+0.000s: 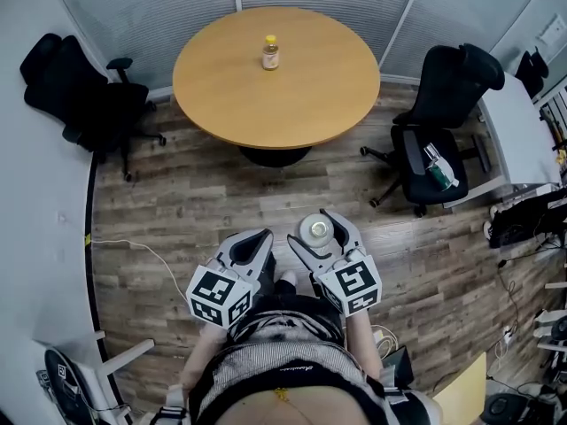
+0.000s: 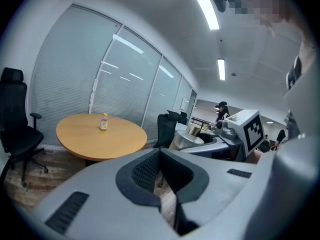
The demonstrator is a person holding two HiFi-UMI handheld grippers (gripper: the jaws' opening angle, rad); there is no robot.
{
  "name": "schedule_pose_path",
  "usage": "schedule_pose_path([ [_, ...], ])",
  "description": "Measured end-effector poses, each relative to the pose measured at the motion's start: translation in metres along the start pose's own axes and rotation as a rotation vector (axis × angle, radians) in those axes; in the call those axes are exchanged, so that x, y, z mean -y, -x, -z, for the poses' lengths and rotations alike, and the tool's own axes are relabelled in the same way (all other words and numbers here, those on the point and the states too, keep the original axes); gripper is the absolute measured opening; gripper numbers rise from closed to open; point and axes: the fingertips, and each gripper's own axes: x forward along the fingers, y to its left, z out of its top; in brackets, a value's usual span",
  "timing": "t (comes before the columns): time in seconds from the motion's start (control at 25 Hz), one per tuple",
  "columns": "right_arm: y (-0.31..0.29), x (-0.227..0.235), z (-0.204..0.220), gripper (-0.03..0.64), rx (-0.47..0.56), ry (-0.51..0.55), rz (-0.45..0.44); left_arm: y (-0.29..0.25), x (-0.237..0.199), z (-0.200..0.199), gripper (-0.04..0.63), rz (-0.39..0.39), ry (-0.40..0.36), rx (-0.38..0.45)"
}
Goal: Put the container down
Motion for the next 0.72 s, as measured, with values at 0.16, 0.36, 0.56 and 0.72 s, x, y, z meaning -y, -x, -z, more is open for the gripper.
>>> schedule_pose_path([
  [0.16, -0.015, 0.011, -0.006, 0.348, -0.001, 0.009, 0.018, -0.013, -0.016, -0.011, 0.021, 0.02, 0.016, 0.02],
  [0.36, -0.038, 0.03, -0.019, 0.348, 0.01, 0.006, 0.049, -0.037, -0.039, -0.027, 0.021, 0.05, -0.019, 0.016],
  [0.56, -0.067, 0.046, -0.035, 0.348, 0.014, -0.003, 0.069, -0.061, -0.065, -0.046, 0.021, 0.094, -0.044, 0.008],
  [0.72, -0.094, 0.056, -0.05, 0.348, 0.026, -0.008, 0.078, -0.076, -0.089, -0.061, 0.021, 0.116, -0.045, 0.011],
])
